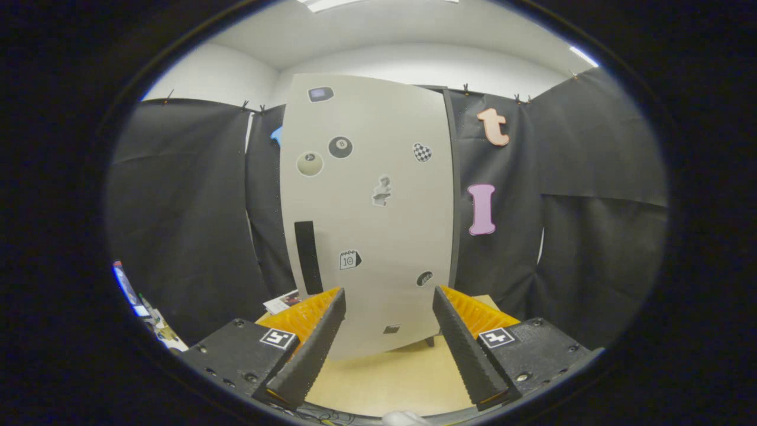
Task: Open the shoe cabinet door, grab the shoes and put them into the shoe cabinet, then close the shoe cabinet door.
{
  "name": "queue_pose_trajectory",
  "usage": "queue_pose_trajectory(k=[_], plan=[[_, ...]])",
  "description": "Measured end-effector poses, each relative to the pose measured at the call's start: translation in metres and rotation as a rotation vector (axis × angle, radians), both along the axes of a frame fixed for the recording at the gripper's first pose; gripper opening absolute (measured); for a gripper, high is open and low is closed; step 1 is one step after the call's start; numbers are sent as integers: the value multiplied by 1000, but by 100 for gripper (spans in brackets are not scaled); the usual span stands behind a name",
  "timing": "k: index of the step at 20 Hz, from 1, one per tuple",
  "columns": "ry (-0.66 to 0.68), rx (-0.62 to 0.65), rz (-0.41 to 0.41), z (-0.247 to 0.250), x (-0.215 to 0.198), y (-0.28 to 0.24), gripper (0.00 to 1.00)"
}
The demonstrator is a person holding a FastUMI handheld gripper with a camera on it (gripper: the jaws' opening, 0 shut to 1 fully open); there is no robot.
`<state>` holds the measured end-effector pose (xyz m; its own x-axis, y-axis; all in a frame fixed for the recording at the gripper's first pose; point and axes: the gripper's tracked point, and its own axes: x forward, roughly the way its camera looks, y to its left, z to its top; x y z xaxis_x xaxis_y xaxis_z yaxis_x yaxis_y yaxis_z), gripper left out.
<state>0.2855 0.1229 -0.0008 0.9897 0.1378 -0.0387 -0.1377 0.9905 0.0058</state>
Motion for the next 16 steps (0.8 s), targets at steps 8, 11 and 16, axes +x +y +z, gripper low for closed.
queue_pose_trajectory(k=[8, 11, 16], plan=[[-51, -16, -102, 13, -48, -14, 98], [-67, -7, -126, 16, -63, -16, 97], [-142, -41, -160, 34, -96, -14, 97]])
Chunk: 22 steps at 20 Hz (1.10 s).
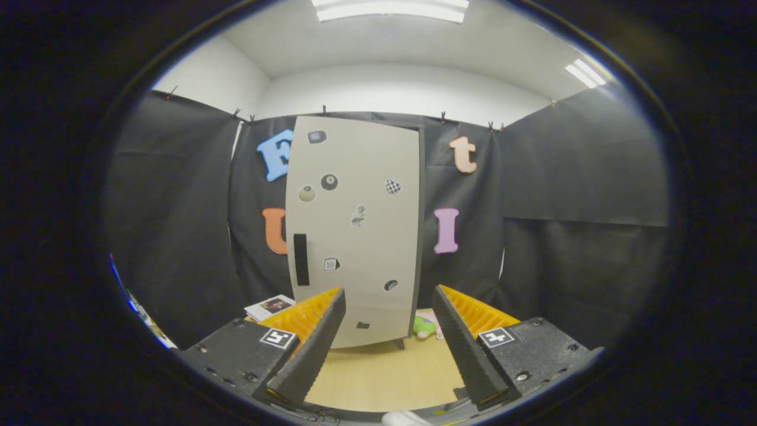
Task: Open the shoe cabinet door, grab the shoes and put them into the shoe cabinet, then close the shoe cabinet door.
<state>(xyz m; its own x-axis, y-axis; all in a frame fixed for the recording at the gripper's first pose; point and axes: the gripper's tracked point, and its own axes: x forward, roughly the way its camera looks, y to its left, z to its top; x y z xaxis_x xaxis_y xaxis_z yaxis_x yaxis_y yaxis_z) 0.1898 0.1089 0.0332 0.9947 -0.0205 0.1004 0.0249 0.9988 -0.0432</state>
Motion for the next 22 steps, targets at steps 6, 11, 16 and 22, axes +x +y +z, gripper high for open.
queue_pose_trajectory(k=[6, 11, 16, 22], plan=[[-15, 9, -3, 1, -11, 7, 97], [2, 14, -12, -5, -8, 4, 97], [21, 29, -25, -7, -5, -3, 97], [45, 36, -21, -12, 2, -1, 98]])
